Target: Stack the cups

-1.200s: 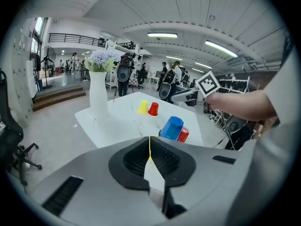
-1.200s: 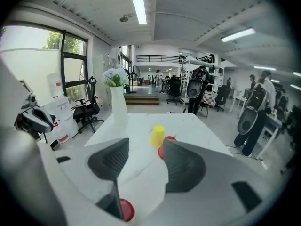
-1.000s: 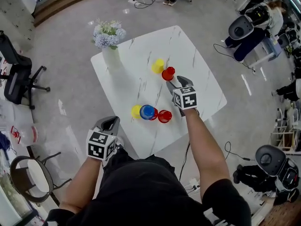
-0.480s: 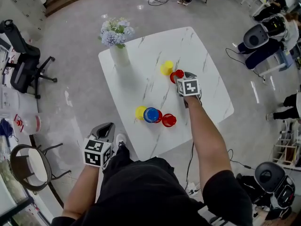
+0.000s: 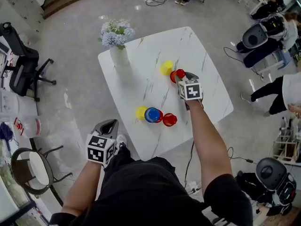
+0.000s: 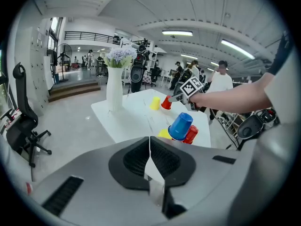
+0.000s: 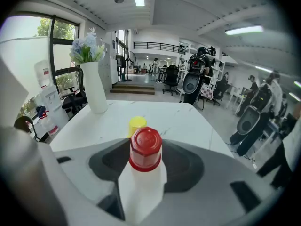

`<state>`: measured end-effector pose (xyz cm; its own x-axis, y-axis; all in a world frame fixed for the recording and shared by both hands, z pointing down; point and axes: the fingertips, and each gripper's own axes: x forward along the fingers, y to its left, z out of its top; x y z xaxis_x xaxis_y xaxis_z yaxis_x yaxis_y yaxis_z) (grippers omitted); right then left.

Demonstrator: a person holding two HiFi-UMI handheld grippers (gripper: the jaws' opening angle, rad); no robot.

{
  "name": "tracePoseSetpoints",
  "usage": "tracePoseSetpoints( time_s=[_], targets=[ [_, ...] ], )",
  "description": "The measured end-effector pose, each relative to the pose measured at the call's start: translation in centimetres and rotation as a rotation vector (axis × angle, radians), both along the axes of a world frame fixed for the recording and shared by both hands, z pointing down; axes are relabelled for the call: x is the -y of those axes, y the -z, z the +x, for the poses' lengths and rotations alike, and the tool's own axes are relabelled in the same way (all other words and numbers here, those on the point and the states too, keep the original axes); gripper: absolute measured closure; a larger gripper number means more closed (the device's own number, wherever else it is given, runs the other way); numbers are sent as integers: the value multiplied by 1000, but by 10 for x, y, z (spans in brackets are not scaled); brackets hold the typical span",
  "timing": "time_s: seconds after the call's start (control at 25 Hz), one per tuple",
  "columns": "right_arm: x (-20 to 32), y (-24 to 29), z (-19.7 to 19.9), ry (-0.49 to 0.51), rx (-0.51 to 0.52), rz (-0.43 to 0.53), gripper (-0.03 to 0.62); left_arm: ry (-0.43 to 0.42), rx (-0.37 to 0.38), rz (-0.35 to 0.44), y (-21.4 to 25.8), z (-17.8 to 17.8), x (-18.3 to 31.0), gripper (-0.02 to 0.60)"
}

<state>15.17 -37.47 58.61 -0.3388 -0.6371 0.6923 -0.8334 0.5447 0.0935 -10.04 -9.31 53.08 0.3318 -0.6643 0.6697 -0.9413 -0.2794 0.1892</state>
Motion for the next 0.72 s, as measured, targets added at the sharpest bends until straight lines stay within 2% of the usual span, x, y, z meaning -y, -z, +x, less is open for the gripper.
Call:
tracePoseSetpoints(
  time_s=[0.44, 0.72],
  targets=[
    [-91, 69, 5, -12, 98, 5, 381, -159, -28, 48, 7, 26, 21, 572],
    [-160, 89, 3, -22, 107, 17, 381, -257, -38, 69, 10, 43, 26, 572]
  ],
)
